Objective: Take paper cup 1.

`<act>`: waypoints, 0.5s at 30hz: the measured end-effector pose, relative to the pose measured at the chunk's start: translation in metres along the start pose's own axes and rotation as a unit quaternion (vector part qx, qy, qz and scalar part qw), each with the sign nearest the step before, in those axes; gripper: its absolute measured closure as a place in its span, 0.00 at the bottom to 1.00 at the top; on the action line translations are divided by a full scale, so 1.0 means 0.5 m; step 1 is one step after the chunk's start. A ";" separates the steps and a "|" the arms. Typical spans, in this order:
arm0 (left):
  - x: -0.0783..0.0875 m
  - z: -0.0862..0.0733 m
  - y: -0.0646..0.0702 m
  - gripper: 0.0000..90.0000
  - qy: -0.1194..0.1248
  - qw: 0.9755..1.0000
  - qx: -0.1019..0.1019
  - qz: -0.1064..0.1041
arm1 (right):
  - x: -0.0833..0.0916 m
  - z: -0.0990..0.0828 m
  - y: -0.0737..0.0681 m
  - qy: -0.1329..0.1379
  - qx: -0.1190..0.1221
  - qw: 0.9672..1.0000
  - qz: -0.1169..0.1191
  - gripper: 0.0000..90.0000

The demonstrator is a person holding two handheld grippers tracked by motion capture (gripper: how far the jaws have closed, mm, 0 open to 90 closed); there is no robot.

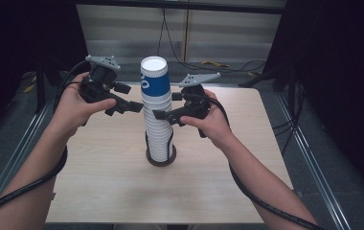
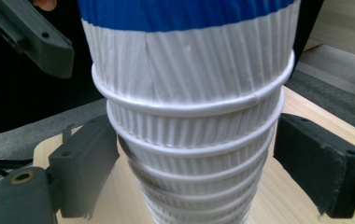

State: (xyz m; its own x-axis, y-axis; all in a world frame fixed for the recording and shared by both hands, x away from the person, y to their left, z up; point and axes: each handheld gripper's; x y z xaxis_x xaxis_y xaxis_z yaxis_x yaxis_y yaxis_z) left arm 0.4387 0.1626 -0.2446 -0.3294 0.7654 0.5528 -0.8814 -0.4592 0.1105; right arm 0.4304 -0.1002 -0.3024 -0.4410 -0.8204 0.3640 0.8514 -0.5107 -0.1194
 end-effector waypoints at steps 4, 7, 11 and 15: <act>-0.006 0.019 0.003 0.18 0.010 1.000 -0.007 -0.005 | -0.002 -0.001 0.001 0.003 -0.004 1.000 0.002 0.15; -0.021 0.034 0.007 0.18 0.016 1.000 -0.012 -0.019 | -0.005 0.001 -0.002 0.006 -0.002 1.000 -0.001 0.14; -0.044 0.047 0.009 0.17 0.007 1.000 -0.013 -0.017 | -0.007 0.001 -0.003 0.007 -0.003 1.000 -0.002 0.14; -0.070 0.054 0.012 0.16 0.007 1.000 -0.020 -0.022 | -0.009 -0.001 -0.002 0.010 -0.007 1.000 -0.002 0.14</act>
State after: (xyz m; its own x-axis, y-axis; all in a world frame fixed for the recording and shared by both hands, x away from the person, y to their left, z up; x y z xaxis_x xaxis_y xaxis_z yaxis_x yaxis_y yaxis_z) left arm 0.4542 0.1209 -0.2409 -0.2949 0.7904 0.5369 -0.9079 -0.4070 0.1006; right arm 0.4316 -0.0960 -0.3044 -0.4497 -0.8233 0.3464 0.8456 -0.5173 -0.1316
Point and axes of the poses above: each handheld gripper's, and its own axes: x roughly backward along the jaws, z roughly out of its top, y roughly to its right, and after that the axes turned 4 degrees about y, right-handed
